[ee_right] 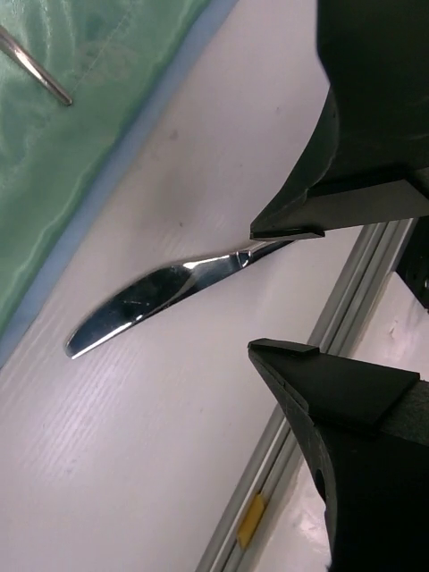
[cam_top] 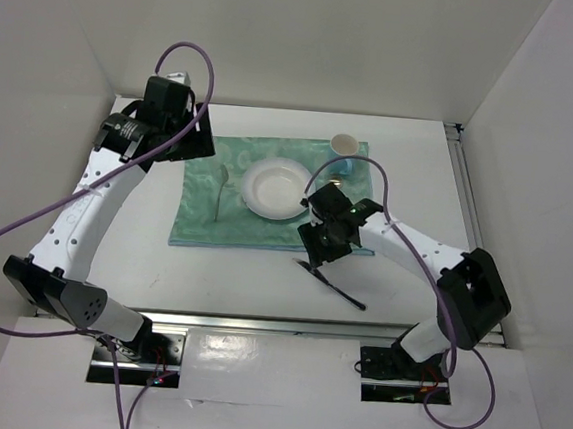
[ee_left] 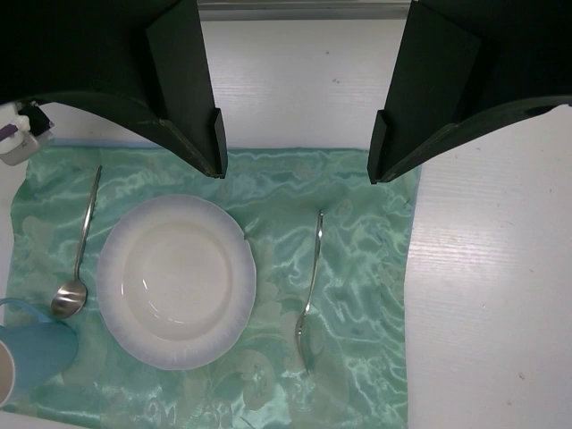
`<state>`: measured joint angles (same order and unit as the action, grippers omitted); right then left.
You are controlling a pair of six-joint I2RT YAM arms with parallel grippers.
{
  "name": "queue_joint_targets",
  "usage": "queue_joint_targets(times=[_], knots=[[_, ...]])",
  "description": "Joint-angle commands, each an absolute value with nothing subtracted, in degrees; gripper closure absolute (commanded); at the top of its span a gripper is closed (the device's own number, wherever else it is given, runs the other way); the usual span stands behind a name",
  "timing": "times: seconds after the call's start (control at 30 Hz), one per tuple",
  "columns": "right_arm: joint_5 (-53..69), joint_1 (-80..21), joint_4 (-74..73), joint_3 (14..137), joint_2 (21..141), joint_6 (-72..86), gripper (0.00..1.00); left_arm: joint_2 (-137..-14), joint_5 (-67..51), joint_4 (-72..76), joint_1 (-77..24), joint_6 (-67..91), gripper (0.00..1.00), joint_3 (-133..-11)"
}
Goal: Set the dinner table for one person
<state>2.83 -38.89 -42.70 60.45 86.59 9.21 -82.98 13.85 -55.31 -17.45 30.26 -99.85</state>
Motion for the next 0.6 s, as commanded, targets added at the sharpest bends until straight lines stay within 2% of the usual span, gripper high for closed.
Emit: queue_joint_targets(times=[0.0,0.37,0.57], knots=[[0.62,-38.94,-43.68,61.0,89.29,7.04,0.4,-80.77,13.45,-54.4,-17.67,30.23,0.18,-98.79],[5.88,-38.94,-37.36,57.92,96.33,7.21,0.4,-81.3,13.45,-54.4,-17.67,30.23,0.18,-98.79],[8.44,-42.45,-37.35,59.58,101.68,5.36,0.47,-80.77,14.06,-54.4,-17.67,30.23,0.18,-98.26]])
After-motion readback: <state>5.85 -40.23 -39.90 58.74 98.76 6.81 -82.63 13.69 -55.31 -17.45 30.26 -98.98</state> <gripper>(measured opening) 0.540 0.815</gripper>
